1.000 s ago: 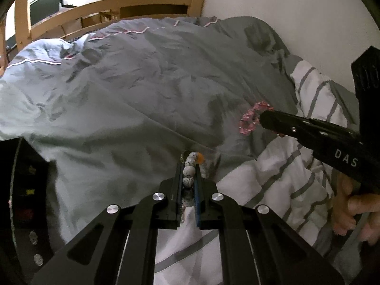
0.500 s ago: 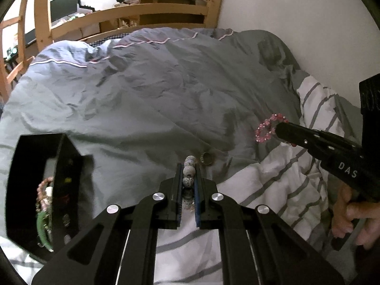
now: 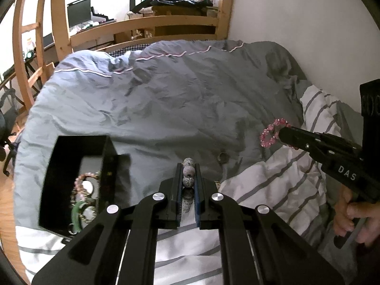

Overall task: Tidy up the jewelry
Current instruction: 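Carry the white bracelet toward the black box while the right tool carries the red one, then open the left tool over the box while the right tool releases the red bracelet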

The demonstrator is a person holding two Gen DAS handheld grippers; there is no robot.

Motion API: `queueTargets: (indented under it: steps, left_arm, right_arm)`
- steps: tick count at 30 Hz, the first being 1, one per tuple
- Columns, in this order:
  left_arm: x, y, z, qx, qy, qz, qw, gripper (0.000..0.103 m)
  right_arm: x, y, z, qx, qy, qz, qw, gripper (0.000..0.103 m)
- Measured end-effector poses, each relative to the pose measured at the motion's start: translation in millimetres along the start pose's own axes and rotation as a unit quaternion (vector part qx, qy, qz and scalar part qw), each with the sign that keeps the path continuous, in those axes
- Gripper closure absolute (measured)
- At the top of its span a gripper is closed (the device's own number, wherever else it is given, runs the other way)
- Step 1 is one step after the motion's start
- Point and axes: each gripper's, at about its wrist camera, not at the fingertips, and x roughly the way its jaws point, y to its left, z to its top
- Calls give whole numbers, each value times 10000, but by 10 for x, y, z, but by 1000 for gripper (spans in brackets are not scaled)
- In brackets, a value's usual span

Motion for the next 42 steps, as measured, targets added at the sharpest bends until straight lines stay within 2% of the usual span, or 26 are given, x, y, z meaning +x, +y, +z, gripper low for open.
queueTargets:
  steps: [25, 37, 42]
  left_arm:
    - [-562, 947, -20, -635, -189, 598, 9960, 95]
    - [-554, 1441, -153, -996, -89, 775, 9920, 95]
    - [-482, 1613, -215, -1222, 8, 717, 9899, 95]
  right_arm:
    - [219, 1264, 117, -826, 34, 421, 9957, 92]
    - [503, 1773, 130, -1114, 101, 652, 9916, 92]
    - [634, 1955, 143, -1219, 144, 752, 9896, 92]
